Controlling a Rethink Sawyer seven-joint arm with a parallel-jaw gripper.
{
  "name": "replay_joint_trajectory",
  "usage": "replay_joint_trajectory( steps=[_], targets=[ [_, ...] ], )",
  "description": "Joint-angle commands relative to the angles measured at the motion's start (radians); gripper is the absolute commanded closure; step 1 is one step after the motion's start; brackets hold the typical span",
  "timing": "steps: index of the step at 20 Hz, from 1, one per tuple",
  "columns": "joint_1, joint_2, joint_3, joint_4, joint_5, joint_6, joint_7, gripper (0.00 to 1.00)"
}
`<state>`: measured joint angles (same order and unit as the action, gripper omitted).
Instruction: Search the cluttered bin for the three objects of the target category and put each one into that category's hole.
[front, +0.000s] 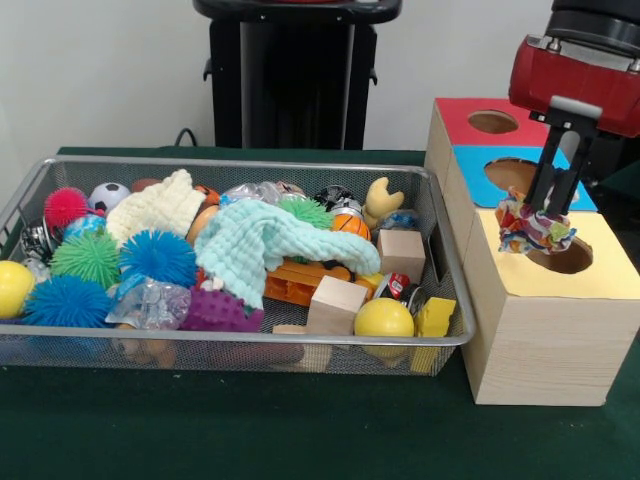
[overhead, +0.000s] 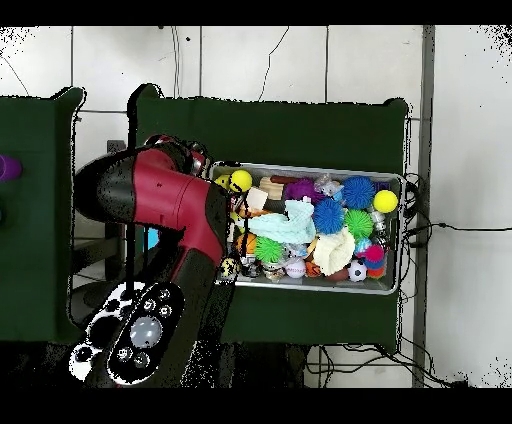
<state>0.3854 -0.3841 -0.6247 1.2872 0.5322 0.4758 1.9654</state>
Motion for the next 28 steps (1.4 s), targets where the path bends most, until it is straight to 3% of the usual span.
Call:
replay_joint_trajectory(
  steps=[1, 13, 28],
  targets=[
    [-0.028, 0.035, 0.155, 0.103, 0.019, -0.034, 0.221, 1.0],
    [-0.036, 0.029, 0.185, 0.131, 0.016, -0.07, 0.211, 1.0],
    [-0.048, -0.003, 0.248, 0.234, 0.002, -0.174, 0.19, 1.0]
  ],
)
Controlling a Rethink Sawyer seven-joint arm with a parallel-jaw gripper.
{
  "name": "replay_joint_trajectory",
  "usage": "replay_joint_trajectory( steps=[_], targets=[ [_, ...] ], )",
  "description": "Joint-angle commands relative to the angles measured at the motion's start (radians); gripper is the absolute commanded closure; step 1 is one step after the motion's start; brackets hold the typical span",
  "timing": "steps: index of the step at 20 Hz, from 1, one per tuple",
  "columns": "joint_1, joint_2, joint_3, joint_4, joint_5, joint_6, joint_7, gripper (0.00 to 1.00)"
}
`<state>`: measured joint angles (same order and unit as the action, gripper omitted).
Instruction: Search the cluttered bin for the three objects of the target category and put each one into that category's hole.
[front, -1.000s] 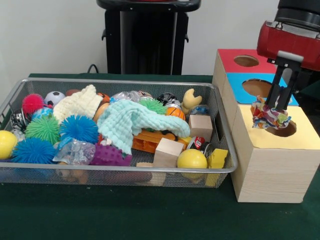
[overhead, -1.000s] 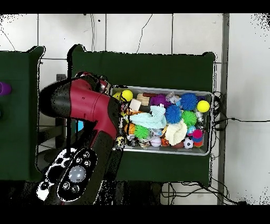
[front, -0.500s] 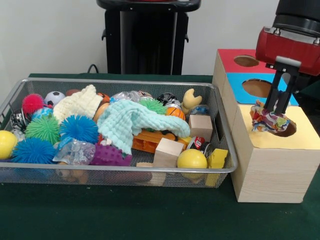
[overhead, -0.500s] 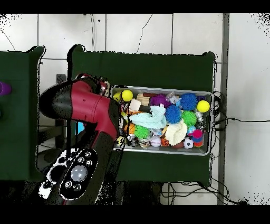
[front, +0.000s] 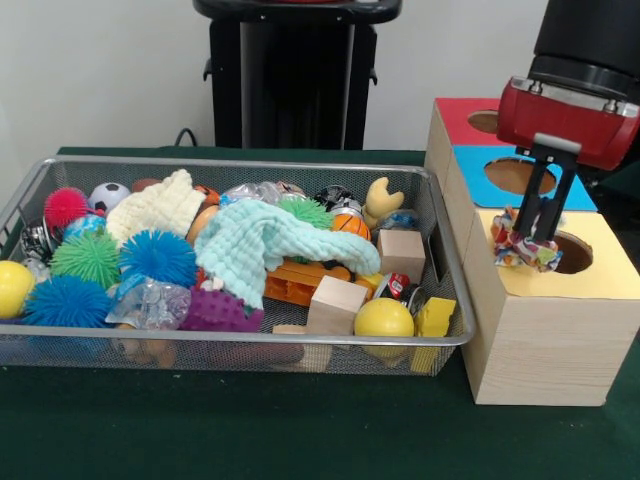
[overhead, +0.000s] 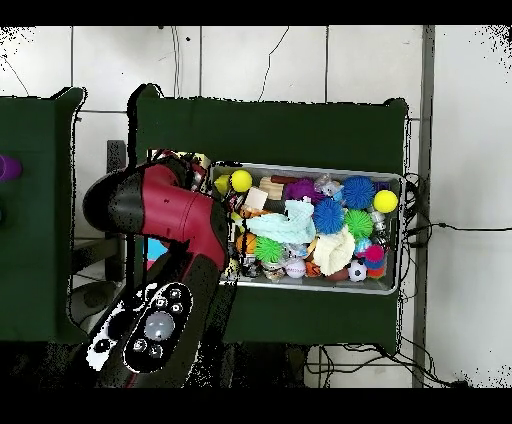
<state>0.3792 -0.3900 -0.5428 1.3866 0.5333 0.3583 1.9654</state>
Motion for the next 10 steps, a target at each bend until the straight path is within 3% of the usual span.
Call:
replay_joint_trajectory(
  steps=[1, 10],
  targets=[
    [-0.041, 0.003, 0.167, 0.137, 0.001, -0.061, 0.191, 1.0],
    [-0.011, 0.019, 0.17, 0.164, 0.013, -0.106, 0.228, 1.0]
  ],
)
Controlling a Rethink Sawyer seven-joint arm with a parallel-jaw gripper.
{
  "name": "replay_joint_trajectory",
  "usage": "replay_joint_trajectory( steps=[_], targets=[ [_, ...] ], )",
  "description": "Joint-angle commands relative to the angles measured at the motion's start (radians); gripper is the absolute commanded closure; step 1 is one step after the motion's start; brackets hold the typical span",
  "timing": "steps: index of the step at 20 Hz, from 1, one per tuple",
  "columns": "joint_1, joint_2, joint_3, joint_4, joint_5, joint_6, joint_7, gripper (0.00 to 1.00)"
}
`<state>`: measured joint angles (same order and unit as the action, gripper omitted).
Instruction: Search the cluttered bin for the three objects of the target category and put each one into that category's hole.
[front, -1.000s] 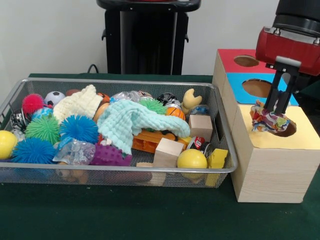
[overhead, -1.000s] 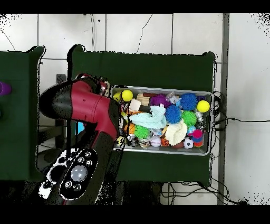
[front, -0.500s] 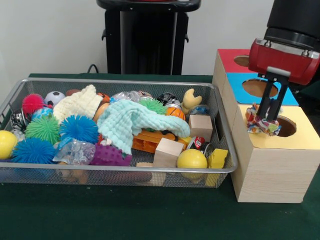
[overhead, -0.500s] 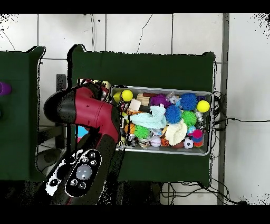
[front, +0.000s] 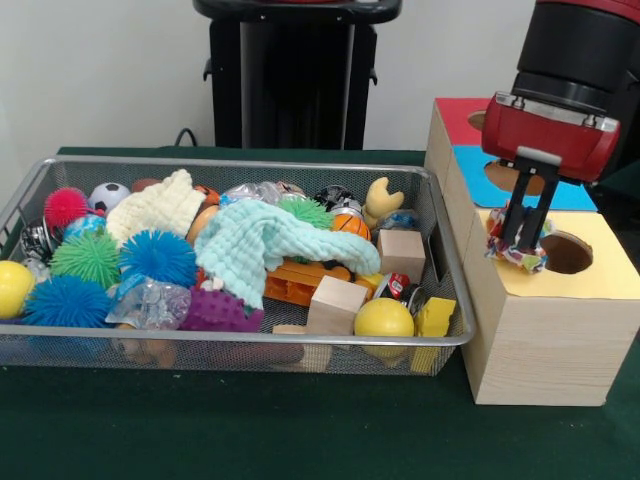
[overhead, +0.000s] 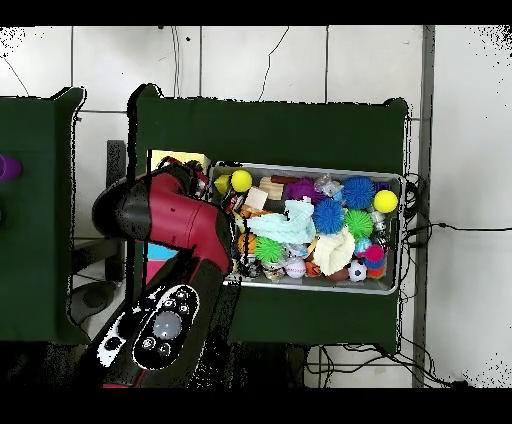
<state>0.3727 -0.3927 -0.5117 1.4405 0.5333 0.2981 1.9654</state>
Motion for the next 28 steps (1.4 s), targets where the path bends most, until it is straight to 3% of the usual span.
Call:
replay_joint_trajectory(
  steps=[1, 9, 28],
  targets=[
    [-0.002, 0.024, 0.138, 0.109, 0.016, -0.044, 0.232, 1.0],
    [0.009, 0.031, 0.136, 0.104, 0.03, -0.038, 0.245, 1.0],
    [0.109, 0.093, 0.051, 0.04, 0.132, 0.041, 0.331, 1.0]
  ],
)
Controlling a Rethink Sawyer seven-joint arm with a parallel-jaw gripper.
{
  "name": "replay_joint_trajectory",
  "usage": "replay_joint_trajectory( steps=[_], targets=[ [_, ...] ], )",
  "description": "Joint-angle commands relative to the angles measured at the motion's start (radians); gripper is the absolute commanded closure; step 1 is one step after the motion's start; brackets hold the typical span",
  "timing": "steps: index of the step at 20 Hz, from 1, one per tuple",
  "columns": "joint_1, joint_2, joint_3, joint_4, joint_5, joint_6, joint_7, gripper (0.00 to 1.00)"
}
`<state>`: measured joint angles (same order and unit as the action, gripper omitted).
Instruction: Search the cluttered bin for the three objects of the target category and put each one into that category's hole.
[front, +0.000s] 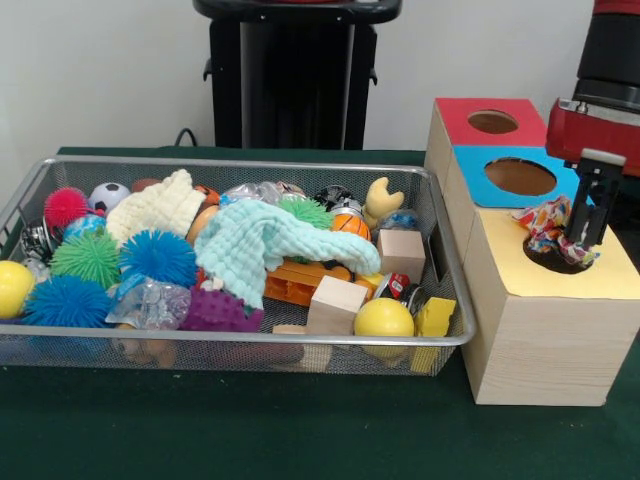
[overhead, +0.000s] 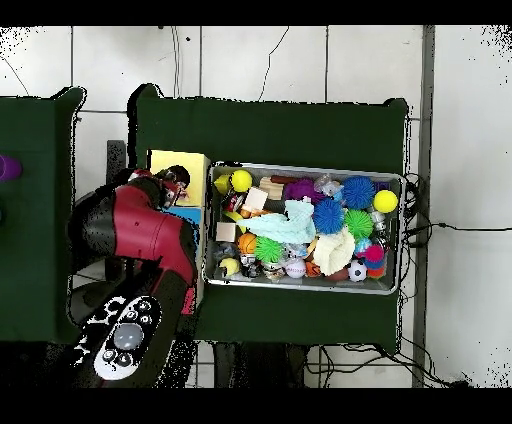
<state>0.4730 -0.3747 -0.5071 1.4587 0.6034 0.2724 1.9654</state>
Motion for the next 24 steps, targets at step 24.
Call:
replay_joint_trajectory(
  steps=[24],
  targets=[
    [-0.012, 0.148, 0.086, 0.024, 0.119, -0.116, 0.266, 1.0]
  ],
)
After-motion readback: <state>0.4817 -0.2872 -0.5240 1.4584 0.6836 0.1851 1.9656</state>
